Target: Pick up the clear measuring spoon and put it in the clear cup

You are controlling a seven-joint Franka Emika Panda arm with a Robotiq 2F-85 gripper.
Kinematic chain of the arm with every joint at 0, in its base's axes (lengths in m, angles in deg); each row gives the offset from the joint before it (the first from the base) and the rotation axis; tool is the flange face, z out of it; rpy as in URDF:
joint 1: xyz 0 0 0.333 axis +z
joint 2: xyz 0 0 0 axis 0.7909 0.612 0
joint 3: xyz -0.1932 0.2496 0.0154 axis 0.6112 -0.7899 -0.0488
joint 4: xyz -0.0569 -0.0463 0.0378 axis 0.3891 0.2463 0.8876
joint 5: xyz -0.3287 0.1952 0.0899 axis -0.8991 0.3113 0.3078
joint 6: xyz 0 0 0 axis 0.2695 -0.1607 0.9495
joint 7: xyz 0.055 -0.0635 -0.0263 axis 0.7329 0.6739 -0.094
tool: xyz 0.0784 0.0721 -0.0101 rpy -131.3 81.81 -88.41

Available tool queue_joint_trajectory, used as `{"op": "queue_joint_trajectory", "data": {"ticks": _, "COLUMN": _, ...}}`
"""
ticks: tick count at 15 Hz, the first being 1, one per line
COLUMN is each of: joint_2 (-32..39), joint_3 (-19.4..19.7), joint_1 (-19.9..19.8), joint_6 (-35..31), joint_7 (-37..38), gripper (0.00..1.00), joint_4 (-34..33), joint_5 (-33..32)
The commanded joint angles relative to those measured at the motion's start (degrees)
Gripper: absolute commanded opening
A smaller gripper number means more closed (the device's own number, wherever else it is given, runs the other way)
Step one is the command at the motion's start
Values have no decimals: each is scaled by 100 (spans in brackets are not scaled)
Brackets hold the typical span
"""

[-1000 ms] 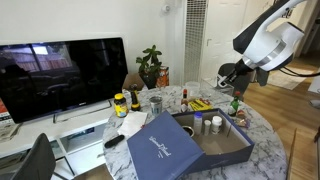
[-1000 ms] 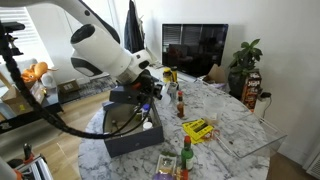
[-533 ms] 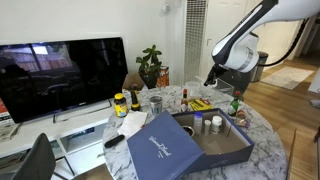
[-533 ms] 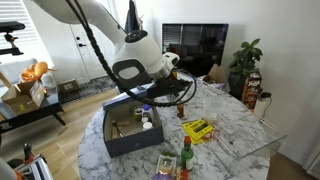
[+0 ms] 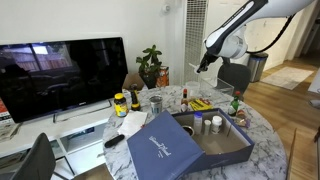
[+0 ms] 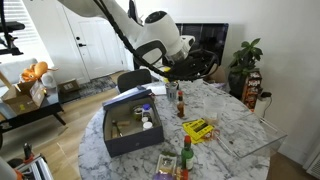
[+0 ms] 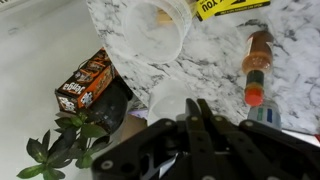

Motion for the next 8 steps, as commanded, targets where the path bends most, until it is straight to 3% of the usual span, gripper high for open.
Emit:
{"op": "queue_joint_trajectory", "data": {"ticks": 1, "joint_2": 354, "joint_3": 163, "joint_1": 6, "joint_6": 221, "joint_7": 648, "gripper": 1, "joint_4": -404, "joint_5": 123}}
{"op": "queue_joint_trajectory", "data": {"ticks": 2, "joint_2": 451, "joint_3": -399, "joint_1": -680, "joint_6": 106, "joint_7": 1467, "gripper": 1, "joint_4": -517, "joint_5": -780}}
{"op": "queue_joint_trajectory", "data": {"ticks": 3, "joint_2": 742, "joint_3": 385, "joint_1": -18, "joint_6": 417, "joint_7": 1357, "gripper": 1, "joint_4": -857, "joint_5": -363}}
{"op": "queue_joint_trajectory", "data": {"ticks": 7, "joint_2": 1448, "joint_3": 727, "joint_1": -57, "joint_6": 1260, "joint_7": 2286, "gripper": 1, "joint_4": -1760, "joint_5": -708}}
{"op": "queue_joint_trajectory", "data": {"ticks": 8, "joint_2": 1374, "joint_3": -87, "joint_1": -880, "joint_6": 1344, "joint_7": 2956, "gripper": 1, "joint_4": -1890, "joint_5": -1507}}
